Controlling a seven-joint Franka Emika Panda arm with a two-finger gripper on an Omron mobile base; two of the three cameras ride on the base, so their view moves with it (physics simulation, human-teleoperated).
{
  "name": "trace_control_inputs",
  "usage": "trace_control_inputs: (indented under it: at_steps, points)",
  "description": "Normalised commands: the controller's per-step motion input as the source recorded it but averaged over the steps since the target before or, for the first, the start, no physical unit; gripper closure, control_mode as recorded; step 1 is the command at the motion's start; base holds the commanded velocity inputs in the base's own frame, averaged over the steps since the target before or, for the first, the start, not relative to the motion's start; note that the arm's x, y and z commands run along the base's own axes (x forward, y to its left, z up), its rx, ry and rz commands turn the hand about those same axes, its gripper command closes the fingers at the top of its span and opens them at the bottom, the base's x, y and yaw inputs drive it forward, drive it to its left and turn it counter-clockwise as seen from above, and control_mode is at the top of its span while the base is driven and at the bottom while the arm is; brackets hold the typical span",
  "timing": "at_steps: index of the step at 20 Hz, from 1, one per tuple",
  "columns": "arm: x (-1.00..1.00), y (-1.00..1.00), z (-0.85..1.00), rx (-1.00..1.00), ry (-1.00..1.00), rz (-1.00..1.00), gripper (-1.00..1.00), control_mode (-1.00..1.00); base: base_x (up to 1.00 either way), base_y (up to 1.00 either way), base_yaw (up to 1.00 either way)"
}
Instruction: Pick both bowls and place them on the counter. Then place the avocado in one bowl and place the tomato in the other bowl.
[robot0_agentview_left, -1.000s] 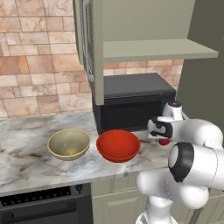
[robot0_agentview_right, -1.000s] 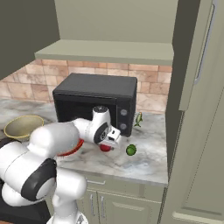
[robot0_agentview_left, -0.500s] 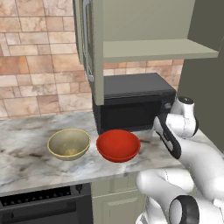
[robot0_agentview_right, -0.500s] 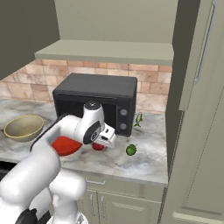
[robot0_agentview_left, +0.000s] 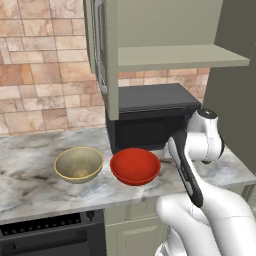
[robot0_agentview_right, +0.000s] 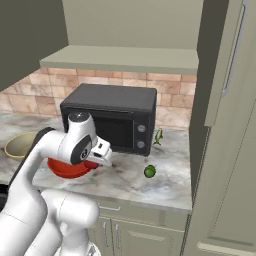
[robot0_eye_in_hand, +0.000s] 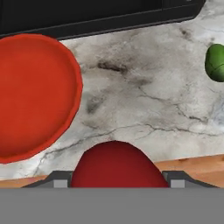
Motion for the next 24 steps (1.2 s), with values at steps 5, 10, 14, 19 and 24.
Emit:
trace_control_inputs:
  at_steps: [5,10,14,19,24]
  points:
    - [-0.26,0.68,0.3,0.0,-0.08,0.18,1.0,-1.0,0.0,0.0,0.0]
    - [-0.17,0.68,0.31,0.0,-0.1,0.2,1.0,-1.0,0.0,0.0,0.0]
    - [-0.1,0.65,0.38,0.0,-0.04,0.15,1.0,-1.0,0.0,0.0,0.0]
    - [-0.09,0.74,0.31,0.0,-0.01,0.11,1.0,-1.0,0.0,0.0,0.0]
    - [-0.06,0.76,0.08,0.0,-0.25,0.03,1.0,-1.0,0.0,0.0,0.0]
